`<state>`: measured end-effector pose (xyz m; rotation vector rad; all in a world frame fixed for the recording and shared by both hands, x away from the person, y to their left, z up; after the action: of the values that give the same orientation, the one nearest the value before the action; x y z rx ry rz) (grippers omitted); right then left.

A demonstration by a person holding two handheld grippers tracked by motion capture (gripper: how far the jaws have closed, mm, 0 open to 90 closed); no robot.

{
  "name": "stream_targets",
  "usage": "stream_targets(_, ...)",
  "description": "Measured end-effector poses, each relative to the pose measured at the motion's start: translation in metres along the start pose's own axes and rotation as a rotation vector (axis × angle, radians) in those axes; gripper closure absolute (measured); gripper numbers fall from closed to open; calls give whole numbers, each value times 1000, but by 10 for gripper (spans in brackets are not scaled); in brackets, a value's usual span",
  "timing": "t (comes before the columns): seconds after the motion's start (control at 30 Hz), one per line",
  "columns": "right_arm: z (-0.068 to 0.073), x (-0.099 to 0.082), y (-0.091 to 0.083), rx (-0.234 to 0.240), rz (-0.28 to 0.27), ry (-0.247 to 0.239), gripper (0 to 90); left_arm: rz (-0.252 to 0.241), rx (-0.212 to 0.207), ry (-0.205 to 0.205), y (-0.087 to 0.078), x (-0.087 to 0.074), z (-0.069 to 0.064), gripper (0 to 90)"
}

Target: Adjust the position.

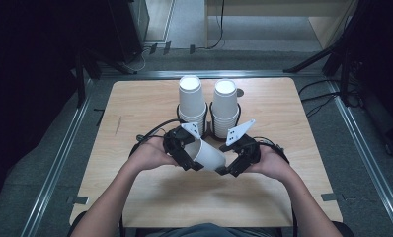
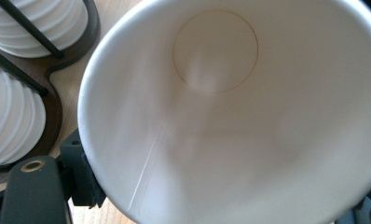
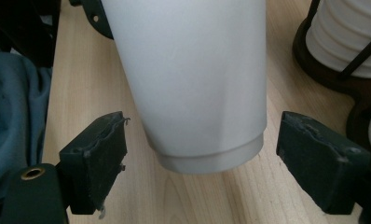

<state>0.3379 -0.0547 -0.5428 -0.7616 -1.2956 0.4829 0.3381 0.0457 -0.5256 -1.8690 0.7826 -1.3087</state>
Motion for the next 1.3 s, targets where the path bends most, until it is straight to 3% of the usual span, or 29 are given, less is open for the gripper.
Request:
stream_targets(0.37,6,2,18,8,29,-44,198,35,-18,-5,14,6,-4,130)
stream_targets(0.7,11,3,19,16,53,-75,220,46,-38,-8,16,4,-7,104)
stream_targets(0.77,10,5,18,7,41,-79,217,18,23,25,14,6,-5,73)
stream_targets(0.83,8,6,16,2,30,-74,216,20,13,6,14,6,-5,0)
stream_targets(0.9,6,7,12,-6,10,-66,216,4,25,6,13,6,-4,0)
stream_targets(0.93,5,9,9,-7,-12,-63,215,-34,17,0,10,9,-4,0)
stream_targets(1.07,2,10,2,-11,-33,-53,214,-89,10,-4,5,13,-3,0)
stream_targets(1.3,-1,13,-8,-19,-73,-36,214,-154,14,-18,-3,12,-2,0)
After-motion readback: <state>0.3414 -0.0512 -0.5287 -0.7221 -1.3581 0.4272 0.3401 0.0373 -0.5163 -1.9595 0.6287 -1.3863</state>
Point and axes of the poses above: each handheld gripper's, and its own axes: y roughly forward along the jaws, x roughly out of its top, z roughly to its left, the point moved 10 cm from there along y, roughly forward along the jaws, and after that the axes turned 6 degrees about -x, right-handed, at the moved point
